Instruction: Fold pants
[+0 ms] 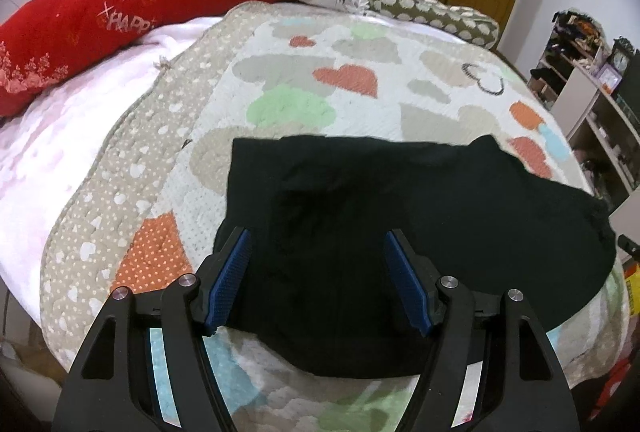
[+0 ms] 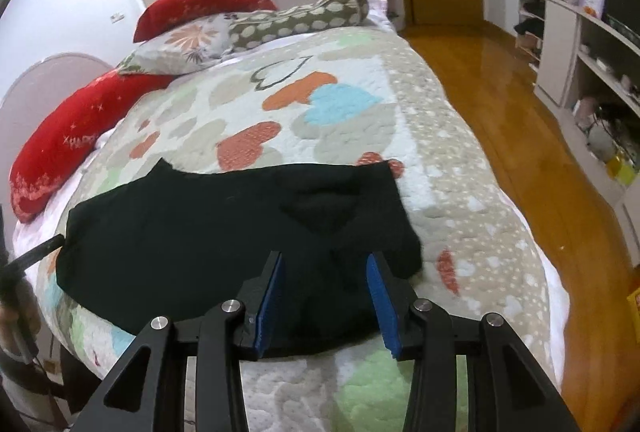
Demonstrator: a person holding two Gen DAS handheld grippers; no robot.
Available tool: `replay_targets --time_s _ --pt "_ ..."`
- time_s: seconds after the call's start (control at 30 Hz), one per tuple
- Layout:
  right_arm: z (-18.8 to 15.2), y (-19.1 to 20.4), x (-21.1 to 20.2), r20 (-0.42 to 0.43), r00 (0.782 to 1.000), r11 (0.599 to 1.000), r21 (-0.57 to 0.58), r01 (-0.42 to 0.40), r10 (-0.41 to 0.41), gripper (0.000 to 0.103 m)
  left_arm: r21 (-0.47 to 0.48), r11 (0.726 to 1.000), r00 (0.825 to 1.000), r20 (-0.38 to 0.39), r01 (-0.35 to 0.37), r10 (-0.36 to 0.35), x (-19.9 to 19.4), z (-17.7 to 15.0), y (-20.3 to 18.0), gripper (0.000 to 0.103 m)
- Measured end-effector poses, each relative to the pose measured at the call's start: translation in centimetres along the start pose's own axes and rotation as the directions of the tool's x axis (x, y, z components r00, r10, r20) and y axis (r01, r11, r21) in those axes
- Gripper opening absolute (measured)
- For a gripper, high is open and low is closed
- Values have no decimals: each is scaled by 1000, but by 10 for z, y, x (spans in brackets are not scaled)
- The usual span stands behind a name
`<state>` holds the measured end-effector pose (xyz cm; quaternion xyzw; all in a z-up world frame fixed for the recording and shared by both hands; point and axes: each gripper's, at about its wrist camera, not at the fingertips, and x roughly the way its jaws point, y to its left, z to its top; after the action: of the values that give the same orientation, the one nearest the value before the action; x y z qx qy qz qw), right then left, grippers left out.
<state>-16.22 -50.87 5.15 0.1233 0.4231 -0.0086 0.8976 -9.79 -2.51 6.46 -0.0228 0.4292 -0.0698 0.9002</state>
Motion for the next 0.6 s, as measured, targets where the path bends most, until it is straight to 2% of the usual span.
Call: replay_targets --time_s 0.17,0.23,0.4,0.5,0.6 --pt "-6 -8 20 -50 999 1000 12 -15 16 41 41 997 998 -7 65 -64 -3 4 -24 69" --pt "-11 -11 30 -77 997 1000 20 3 -2 41 57 993 994 -37 106 -104 4 4 -40 69" --pt "-12 -21 14 -33 998 996 77 -42 45 41 138 968 975 -111 209 -195 19 7 -92 69" --pt "-16 -26 -1 -22 998 994 89 -59 61 43 194 930 945 -164 313 -284 27 13 -137 69" --pt "-26 -33 -6 -31 998 992 109 -59 63 46 247 855 884 -240 456 -402 39 22 -192 69"
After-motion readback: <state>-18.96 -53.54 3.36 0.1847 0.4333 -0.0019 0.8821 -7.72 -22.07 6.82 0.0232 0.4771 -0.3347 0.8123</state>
